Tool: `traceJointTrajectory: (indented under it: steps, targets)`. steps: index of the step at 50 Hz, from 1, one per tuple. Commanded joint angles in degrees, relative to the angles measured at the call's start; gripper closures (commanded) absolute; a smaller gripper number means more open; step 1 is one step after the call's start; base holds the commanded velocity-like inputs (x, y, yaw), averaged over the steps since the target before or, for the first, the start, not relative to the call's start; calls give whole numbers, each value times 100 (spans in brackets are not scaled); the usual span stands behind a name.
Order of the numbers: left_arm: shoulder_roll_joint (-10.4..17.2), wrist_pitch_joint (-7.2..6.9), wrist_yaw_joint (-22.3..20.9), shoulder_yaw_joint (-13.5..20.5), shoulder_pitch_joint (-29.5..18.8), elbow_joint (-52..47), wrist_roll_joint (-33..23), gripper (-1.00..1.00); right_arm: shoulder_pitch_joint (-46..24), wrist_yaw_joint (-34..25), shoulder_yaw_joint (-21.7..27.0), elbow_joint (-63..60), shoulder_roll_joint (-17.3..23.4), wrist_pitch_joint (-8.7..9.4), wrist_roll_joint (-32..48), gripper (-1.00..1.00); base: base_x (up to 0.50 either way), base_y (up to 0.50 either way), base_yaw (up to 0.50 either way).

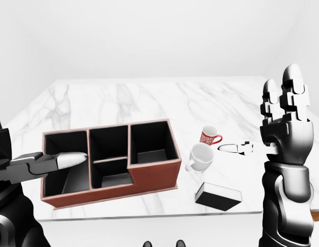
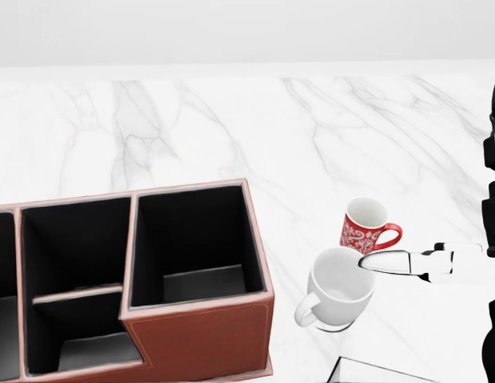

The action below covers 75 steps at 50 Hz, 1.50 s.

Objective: Pick up the book and place it in the right compartment of the caddy.

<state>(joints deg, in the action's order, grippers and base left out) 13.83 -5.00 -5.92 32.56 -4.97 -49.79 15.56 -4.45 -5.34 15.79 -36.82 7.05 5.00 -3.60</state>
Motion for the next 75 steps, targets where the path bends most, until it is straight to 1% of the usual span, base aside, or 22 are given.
traceJointTrajectory:
  steps: [1, 4, 11, 12, 17, 23, 32, 33, 37, 40, 41, 44, 50, 59, 65, 75]
  targets:
    - [-21, 0, -21, 7, 28, 12, -12, -100, 4, -5, 25, 8, 4, 0, -19, -100, 29, 7, 0]
    - [-19, 0, -20, 13, 26, -1, -9, -100, 31, -71, 22, -130, 13, 0, -85, -100, 12, 2, 0]
    - [15, 0, -3, 42, -11, -66, 24, -100, 59, -182, -15, -148, 70, 0, 172, -100, 0, 0, 0]
    - [25, 0, 4, 53, -24, -74, 38, -100, 87, -256, -50, -164, 127, 0, 295, -100, 0, 0, 0]
    - [58, 0, 22, 78, -46, -111, 71, -100, 295, -559, -184, -230, 119, 0, 920, -100, 0, 0, 0]
    - [86, 0, 37, 123, -58, -143, 119, -100, 508, -952, -178, -495, -29, 0, 1358, -100, 0, 0, 0]
    - [82, 0, 8, 204, -9, -168, 148, -100, 850, -1236, -26, -526, -211, 0, 1619, -100, 0, 0, 0]
    - [33, 0, -16, 148, 44, -74, 77, -100, 1160, -1322, -41, -534, -265, 0, 1708, -100, 0, 0, 0]
    - [-23, 0, -46, 107, 93, -65, 19, -100, 1393, -1491, -25, -508, -448, 0, 1846, -100, 0, 0, 0]
    - [-9, 0, -51, 164, 75, -95, 61, -100, 1666, -1576, -144, -440, -547, 0, 2059, -100, 0, 0, 0]
    - [-33, 0, -11, -59, 49, -2, -99, -100, 2540, -1945, -650, -263, -333, 0, 2856, -100, 0, 0, 0]
    - [-32, 0, -12, -72, 5, -30, -111, -100, 2523, -2231, -538, -285, -531, 0, 3096, -100, 0, 0, 0]
    - [-35, 0, -24, -51, -2, -48, -107, -100, 2444, -2485, -453, -364, -741, 0, 3312, -100, 0, 0, 0]
    - [-42, 0, -36, -36, 22, -36, -119, -100, 2499, -2620, -421, -405, -824, 0, 3425, -100, 0, 0, 0]
    - [-102, 0, -63, -98, 82, 57, -201, -100, 2559, -2697, -365, -442, -871, 0, 3460, -100, 0, 0, 0]
    - [-115, 0, -85, -70, 93, 56, -206, -100, 2694, -2781, -350, -462, -947, 0, 3514, -100, 0, 0, 0]
